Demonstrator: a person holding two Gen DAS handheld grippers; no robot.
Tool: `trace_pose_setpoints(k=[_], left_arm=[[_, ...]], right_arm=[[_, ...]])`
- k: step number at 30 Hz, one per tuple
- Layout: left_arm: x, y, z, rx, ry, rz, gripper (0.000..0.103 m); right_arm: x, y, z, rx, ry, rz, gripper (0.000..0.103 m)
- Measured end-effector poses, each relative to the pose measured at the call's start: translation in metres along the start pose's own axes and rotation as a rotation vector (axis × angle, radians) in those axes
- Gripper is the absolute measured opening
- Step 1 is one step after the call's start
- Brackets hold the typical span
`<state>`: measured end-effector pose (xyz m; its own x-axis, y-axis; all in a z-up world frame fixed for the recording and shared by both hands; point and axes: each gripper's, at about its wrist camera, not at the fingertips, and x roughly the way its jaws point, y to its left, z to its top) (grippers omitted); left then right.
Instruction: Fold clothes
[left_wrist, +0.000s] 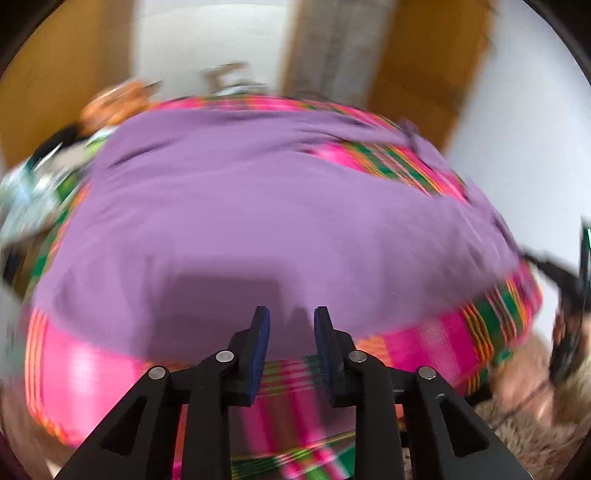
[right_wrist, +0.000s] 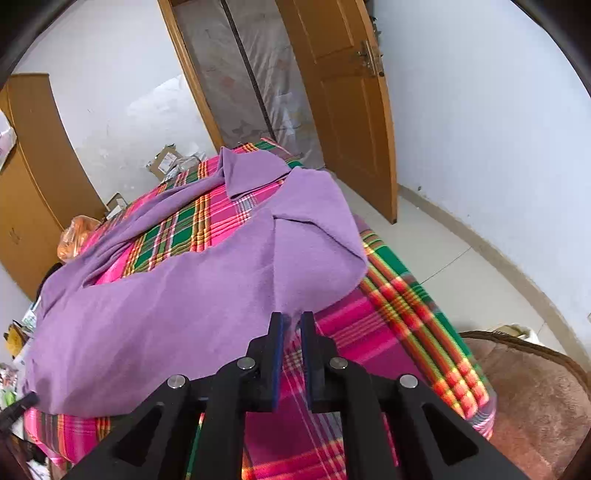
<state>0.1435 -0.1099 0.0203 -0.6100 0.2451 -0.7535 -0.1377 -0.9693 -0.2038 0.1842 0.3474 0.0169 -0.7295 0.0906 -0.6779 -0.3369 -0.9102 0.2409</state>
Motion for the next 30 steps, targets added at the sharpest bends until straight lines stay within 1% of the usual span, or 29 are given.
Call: trace_pose_setpoints(k=[1, 4, 6, 7, 8, 10, 11, 13, 15, 17, 18, 22, 27, 28, 29, 30], left_arm=[[-0.005, 0.016, 0.000, -0.058, -0.008, 0.021, 0.027], [-0.019, 0.068, 0.000, -0.257, -0.035, 0.116, 0.031], [-0.030, 0.102, -0.006, -0.405, -0.063, 0.134, 0.035], [-0.033, 0.112, -0.009, -0.453, -0.070, 0.145, 0.040], [-0.036, 0.122, -0.012, -0.497, -0.079, 0.161, 0.043], [-0.039, 0.132, -0.016, -0.538, -0.092, 0.167, 0.043], [-0.038, 0.137, -0.017, -0.556, -0.094, 0.156, 0.043], [-0.034, 0.143, -0.017, -0.588, -0.082, 0.110, 0.043], [-0.028, 0.153, -0.019, -0.657, -0.069, 0.056, 0.044], [-0.020, 0.163, -0.018, -0.724, -0.047, 0.003, 0.044], [-0.017, 0.167, -0.018, -0.750, -0.041, -0.016, 0.044], [-0.014, 0.174, -0.014, -0.791, -0.061, -0.024, 0.045], [-0.008, 0.186, -0.013, -0.880, -0.095, -0.072, 0.044], [-0.007, 0.188, -0.013, -0.893, -0.103, -0.081, 0.040], [-0.005, 0.189, -0.013, -0.889, -0.103, -0.076, 0.025], [-0.004, 0.190, -0.013, -0.885, -0.100, -0.070, 0.016]], right_arm=[[-0.002, 0.000, -0.001, -0.007, -0.008, -0.006, 0.009], [-0.010, 0.009, -0.004, -0.034, -0.039, -0.008, 0.011], [-0.014, 0.016, -0.005, -0.052, -0.062, -0.004, 0.012], [-0.016, 0.021, -0.006, -0.065, -0.077, -0.006, 0.013], [-0.017, 0.026, -0.007, -0.081, -0.083, 0.004, 0.013], [-0.019, 0.037, -0.007, -0.114, -0.094, 0.024, 0.014], [-0.018, 0.045, -0.008, -0.142, -0.091, 0.044, 0.016], [-0.017, 0.061, -0.011, -0.189, -0.085, 0.086, 0.019], [-0.015, 0.077, -0.014, -0.229, -0.079, 0.127, 0.021], [-0.009, 0.091, -0.016, -0.245, -0.053, 0.182, 0.021], [-0.006, 0.096, -0.017, -0.252, -0.040, 0.194, 0.021], [0.004, 0.126, -0.022, -0.308, -0.003, 0.257, 0.021], [0.008, 0.160, -0.029, -0.393, 0.020, 0.323, 0.021], [0.009, 0.164, -0.031, -0.406, 0.024, 0.324, 0.021], [0.010, 0.167, -0.033, -0.416, 0.028, 0.330, 0.021], [0.011, 0.171, -0.035, -0.424, 0.035, 0.334, 0.021]])
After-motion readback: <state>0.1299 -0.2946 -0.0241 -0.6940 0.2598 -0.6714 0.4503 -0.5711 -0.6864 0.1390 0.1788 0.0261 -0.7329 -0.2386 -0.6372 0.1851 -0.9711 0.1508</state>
